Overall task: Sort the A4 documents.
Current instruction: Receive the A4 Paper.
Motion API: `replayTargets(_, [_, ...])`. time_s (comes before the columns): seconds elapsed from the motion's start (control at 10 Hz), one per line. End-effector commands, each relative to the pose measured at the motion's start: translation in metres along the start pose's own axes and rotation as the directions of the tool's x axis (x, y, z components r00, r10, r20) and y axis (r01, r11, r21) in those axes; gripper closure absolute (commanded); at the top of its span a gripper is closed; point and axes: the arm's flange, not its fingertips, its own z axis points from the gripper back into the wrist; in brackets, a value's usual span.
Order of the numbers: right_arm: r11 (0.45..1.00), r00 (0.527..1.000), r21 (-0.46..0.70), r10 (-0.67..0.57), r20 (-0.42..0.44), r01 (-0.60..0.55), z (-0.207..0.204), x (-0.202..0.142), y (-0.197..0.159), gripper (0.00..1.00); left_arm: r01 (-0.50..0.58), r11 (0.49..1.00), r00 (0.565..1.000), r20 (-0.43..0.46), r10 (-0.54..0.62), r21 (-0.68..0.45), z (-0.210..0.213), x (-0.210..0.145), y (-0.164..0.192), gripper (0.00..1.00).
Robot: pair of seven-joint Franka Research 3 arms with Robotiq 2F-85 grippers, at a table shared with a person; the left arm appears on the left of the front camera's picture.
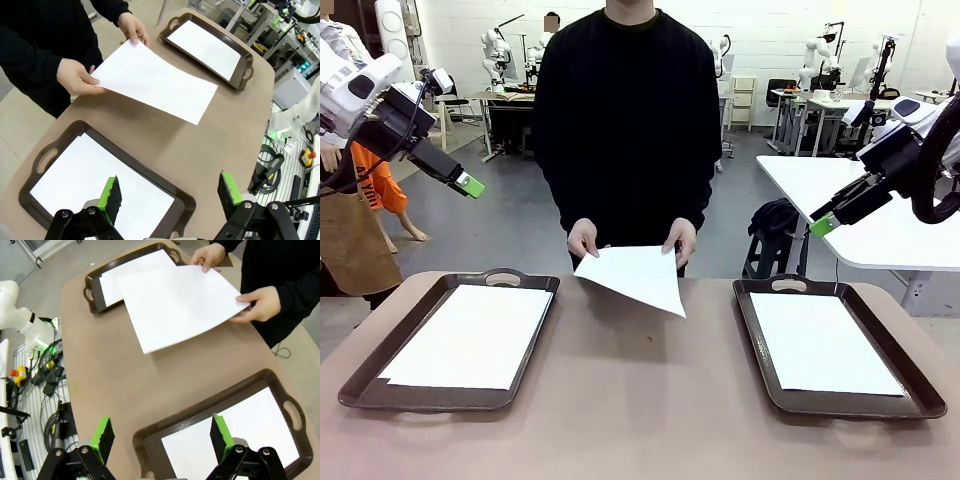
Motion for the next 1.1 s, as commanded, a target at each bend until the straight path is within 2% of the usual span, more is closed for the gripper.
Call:
replayTargets(0.0, [1.000, 1.000, 0.004, 0.002, 0.001, -0.002, -0.0001, -0.0002, 0.0002, 0.00, 0.000, 1.000, 1.000, -0.001, 0.000, -0.002, 0.0000, -0.0001, -0.0003, 0.00])
replayTargets(1.0, [1.000, 1.000, 0.004, 0.002, 0.001, -0.002, -0.0001, -0.0002, 0.0002, 0.00, 0.000, 1.000, 1.000, -0.001, 0.000, -0.002, 0.0000, -0.0001, -0.0003, 0.00])
